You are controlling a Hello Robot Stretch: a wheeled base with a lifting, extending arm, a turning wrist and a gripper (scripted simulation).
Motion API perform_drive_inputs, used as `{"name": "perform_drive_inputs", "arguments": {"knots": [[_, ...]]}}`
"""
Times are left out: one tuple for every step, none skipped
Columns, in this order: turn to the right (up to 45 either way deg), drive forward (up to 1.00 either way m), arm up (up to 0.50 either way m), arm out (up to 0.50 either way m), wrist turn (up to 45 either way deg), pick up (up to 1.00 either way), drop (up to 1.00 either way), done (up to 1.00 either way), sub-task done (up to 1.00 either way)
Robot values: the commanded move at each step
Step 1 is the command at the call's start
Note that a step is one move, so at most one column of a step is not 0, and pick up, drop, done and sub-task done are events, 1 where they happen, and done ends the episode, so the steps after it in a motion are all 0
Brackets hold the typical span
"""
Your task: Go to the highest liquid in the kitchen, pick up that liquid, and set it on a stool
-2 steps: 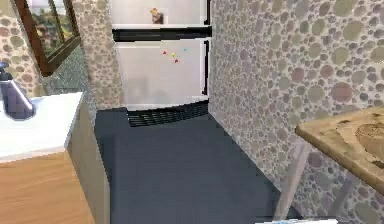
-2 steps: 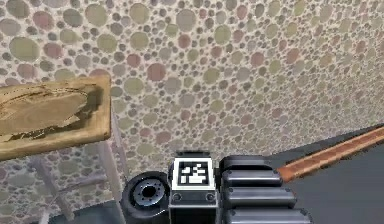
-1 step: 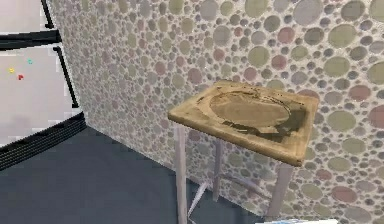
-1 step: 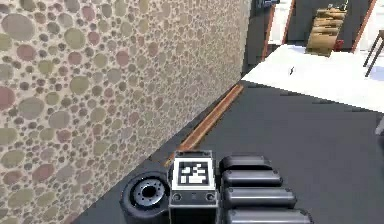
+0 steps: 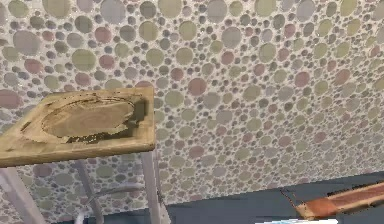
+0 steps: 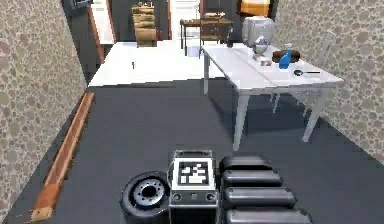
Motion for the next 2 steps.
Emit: {"name": "perform_drive_inputs", "arguments": {"knots": [[9.0, 0.0, 0.0, 0.0, 0.0, 0.0, 0.0, 0.0, 0.0], [0.0, 0.25, 0.0, 0.0, 0.0, 0.0, 0.0, 0.0, 0.0]]}}
